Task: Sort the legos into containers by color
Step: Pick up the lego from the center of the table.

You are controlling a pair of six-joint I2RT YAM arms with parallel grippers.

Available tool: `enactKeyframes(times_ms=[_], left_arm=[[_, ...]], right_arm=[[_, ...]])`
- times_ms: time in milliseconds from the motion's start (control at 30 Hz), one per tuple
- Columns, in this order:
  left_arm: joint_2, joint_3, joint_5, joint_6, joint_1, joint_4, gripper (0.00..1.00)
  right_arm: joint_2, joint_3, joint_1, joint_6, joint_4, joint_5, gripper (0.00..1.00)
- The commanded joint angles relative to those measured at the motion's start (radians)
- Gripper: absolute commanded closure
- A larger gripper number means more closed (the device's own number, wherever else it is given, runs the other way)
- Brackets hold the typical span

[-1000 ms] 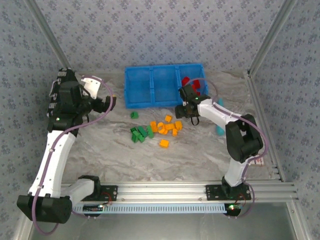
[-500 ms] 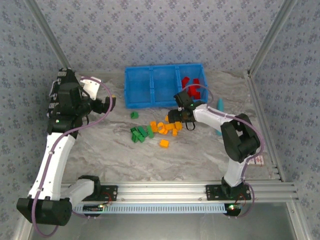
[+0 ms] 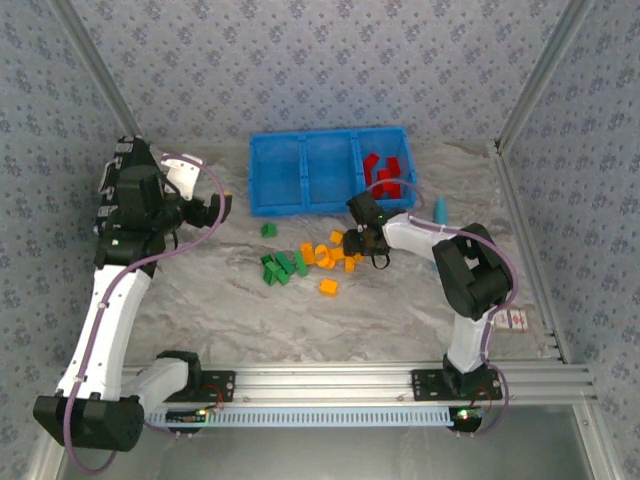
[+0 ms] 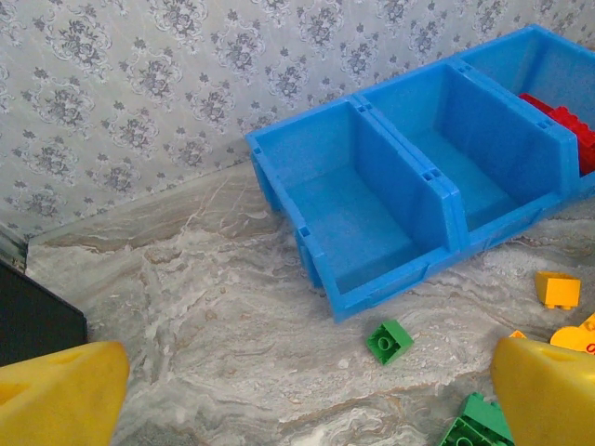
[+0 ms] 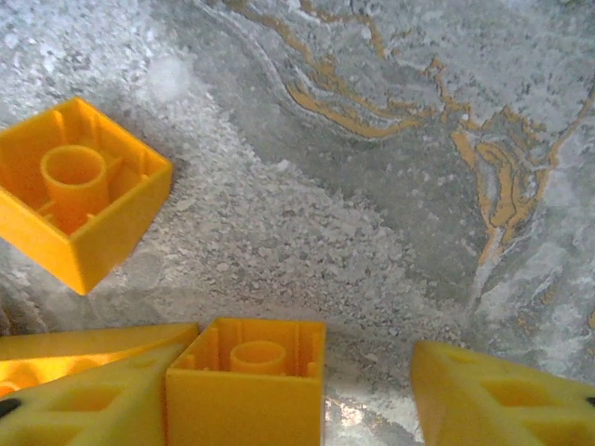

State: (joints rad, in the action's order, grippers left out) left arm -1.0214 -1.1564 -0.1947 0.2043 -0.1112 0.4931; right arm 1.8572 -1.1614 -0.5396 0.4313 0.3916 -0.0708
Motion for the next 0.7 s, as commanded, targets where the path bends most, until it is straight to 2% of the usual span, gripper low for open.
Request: enactKeyframes(times_ms=[0, 200, 300, 467, 667], left_arm=[[0.02, -0.006, -0.009, 0.001, 0.004, -0.021, 0.0], [0.02, -0.006, -0.01, 0.002, 0.004, -0.021, 0.0], [0.02, -0.006, -0.008, 0.004, 0.004, -0.018, 0.0], [0.023, -0.005, 0.007, 0.013, 0.005, -0.015, 0.0], [0.035, 0.005, 0.058, 0.039, 0.007, -0.014, 0.0]], right_arm=[[0.011, 0.021, -0.007, 0.011, 0.032, -0.022, 0.46], [0.013, -0.002, -0.001, -0.007, 0.059, -0.03, 0.65], [0.009, -0.068, 0.009, -0.032, 0.096, -0.033, 0.7], [0.025, -0.262, 0.024, -0.098, 0.169, -0.037, 0.73], [0.168, -0.579, 0.041, -0.166, 0.217, -0.036, 0.73]])
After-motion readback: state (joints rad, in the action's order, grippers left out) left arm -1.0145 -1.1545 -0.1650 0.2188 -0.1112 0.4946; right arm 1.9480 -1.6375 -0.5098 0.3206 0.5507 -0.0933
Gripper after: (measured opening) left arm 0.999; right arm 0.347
